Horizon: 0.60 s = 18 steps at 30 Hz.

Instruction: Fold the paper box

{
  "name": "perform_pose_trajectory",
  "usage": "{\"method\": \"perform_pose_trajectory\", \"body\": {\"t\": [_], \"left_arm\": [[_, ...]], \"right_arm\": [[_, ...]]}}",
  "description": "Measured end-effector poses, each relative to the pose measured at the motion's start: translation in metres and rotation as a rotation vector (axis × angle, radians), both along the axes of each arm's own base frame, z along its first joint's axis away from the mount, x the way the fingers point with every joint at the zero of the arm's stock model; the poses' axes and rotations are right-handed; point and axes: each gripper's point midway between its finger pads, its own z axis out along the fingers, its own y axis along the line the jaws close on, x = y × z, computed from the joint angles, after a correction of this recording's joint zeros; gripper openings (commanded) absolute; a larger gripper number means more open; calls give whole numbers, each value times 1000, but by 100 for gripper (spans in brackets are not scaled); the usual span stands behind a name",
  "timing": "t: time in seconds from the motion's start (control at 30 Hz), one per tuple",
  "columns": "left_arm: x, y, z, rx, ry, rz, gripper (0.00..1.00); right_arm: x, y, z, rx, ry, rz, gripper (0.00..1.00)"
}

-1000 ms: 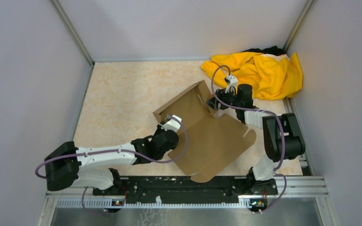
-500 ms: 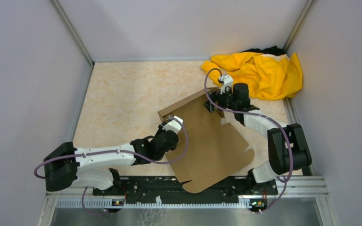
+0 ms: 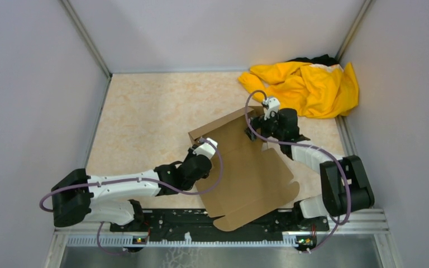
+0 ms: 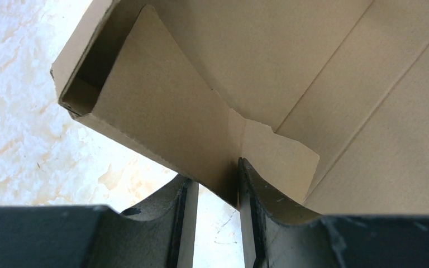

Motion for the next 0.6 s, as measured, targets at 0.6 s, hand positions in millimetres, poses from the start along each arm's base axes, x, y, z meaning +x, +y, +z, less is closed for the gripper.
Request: {"method": "perform_pose_trajectory", "body": {"t": [0.6], "left_arm": [[-5,15,-13,162,-98,152,36]], "right_arm": [[-70,-4,15,332,-2,1,87]]}}
